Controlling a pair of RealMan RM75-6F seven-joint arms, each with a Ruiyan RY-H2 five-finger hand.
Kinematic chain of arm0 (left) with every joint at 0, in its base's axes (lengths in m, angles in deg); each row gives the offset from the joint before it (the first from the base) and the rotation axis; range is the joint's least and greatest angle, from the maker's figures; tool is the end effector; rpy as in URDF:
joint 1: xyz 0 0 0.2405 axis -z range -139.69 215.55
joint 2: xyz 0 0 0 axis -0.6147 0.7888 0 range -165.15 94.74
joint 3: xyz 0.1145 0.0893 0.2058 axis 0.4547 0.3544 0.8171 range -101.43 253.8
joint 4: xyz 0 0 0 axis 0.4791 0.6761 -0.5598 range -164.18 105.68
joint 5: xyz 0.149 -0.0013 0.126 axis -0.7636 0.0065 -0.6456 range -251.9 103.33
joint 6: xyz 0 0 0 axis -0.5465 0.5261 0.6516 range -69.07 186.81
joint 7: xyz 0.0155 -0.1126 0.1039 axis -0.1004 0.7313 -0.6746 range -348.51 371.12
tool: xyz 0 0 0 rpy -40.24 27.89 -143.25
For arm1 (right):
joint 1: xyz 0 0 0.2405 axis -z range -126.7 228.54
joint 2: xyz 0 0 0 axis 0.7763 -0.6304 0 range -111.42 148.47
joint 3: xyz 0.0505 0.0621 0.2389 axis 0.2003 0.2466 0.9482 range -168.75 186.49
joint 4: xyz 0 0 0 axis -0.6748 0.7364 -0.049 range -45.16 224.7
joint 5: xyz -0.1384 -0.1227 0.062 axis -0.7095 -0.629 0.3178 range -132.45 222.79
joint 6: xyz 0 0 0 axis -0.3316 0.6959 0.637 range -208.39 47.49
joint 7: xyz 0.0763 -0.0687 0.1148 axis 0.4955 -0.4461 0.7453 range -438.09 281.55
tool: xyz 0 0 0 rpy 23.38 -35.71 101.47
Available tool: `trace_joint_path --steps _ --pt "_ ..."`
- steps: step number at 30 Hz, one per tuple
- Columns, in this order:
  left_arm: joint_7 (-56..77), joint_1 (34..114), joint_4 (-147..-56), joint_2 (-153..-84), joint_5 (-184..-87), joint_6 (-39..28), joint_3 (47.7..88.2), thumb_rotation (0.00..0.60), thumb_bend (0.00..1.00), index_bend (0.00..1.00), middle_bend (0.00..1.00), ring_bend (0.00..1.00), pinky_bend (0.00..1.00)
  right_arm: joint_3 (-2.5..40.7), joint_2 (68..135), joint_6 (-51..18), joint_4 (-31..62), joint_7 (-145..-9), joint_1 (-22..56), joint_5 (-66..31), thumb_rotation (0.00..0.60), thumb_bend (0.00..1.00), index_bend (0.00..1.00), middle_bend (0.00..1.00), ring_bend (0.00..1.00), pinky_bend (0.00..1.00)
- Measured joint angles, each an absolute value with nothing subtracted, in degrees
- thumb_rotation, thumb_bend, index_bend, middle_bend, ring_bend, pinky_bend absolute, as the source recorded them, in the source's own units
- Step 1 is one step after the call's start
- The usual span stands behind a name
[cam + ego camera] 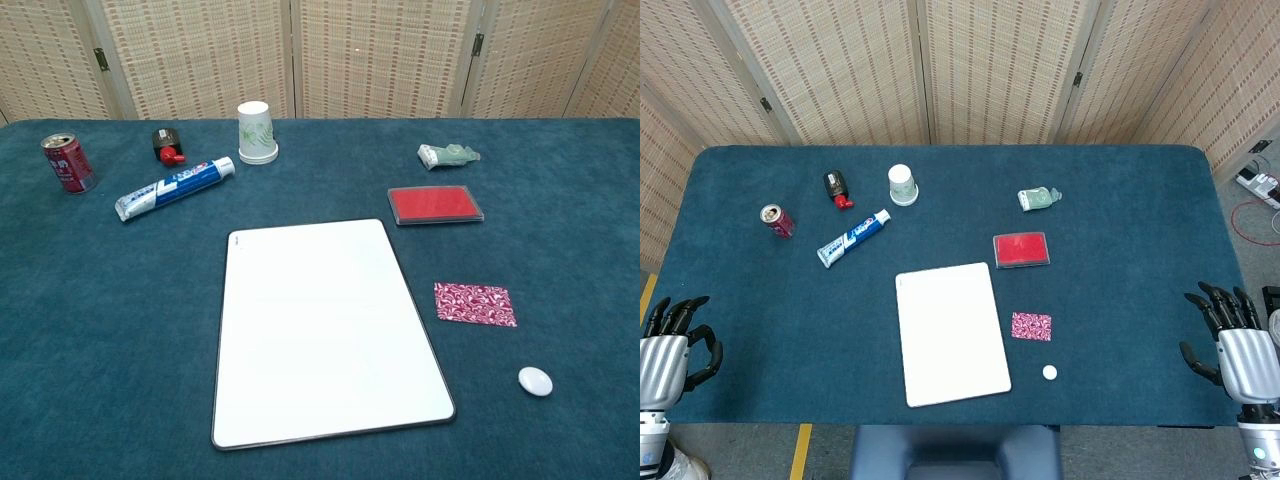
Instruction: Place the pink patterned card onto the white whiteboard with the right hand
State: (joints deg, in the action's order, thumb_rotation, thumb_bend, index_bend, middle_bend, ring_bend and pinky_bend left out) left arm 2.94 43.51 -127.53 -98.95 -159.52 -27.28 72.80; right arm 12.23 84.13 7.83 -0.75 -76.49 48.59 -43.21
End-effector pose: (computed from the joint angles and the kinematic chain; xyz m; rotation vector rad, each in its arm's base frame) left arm -0.2798 0.1931 0.1688 -1.3907 -0.8456 -0.8913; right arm -0.3035 -0.1779 0.1722 1.3501 -0.8843 0.9552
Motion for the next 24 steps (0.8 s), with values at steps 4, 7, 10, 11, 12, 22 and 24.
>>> trace_joint_path --steps 4,7,10,11,12,22,24 --pt "2.91 43.59 -127.26 -99.18 -159.29 -27.23 72.66 0.600 0.18 0.21 0.18 0.16 0.00 12.23 84.09 7.78 -0.74 -76.56 48.62 -43.07 0.600 0.35 0.18 0.14 0.11 0.00" --pt "3.02 43.53 -127.13 -99.34 -159.34 -27.34 72.71 0.600 0.18 0.21 0.18 0.16 0.00 12.21 84.00 7.76 -0.88 -76.66 48.55 -43.28 0.600 0.35 0.18 0.14 0.11 0.00" --pt "3.08 43.45 -127.09 -99.37 -159.44 -27.23 72.96 0.600 0.18 0.21 0.18 0.16 0.00 12.11 83.94 7.53 -1.17 -76.80 48.44 -43.42 0.600 0.35 0.18 0.14 0.11 0.00" --pt "3.13 43.41 -127.08 -99.36 -159.41 -27.23 72.98 0.600 0.18 0.21 0.18 0.16 0.00 12.08 83.91 7.46 -1.27 -76.79 48.41 -43.43 0.600 0.35 0.18 0.14 0.11 0.00" --pt "3.22 43.37 -127.07 -99.32 -159.35 -27.25 72.99 0.600 0.18 0.21 0.18 0.16 0.00 12.05 83.88 7.39 -1.39 -76.78 48.39 -43.44 0.600 0.35 0.18 0.14 0.11 0.00" --pt "3.62 43.24 -127.04 -99.26 -159.62 -27.35 73.17 0.600 0.18 0.21 0.18 0.16 0.00 11.57 83.45 3.88 -3.23 -77.90 47.02 -43.11 0.600 0.35 0.18 0.14 0.11 0.00" --pt "3.61 43.22 -126.95 -99.33 -159.68 -27.34 73.25 0.600 0.18 0.21 0.18 0.16 0.00 11.49 83.54 2.90 -3.84 -78.54 46.44 -43.15 0.600 0.35 0.18 0.13 0.11 0.00"
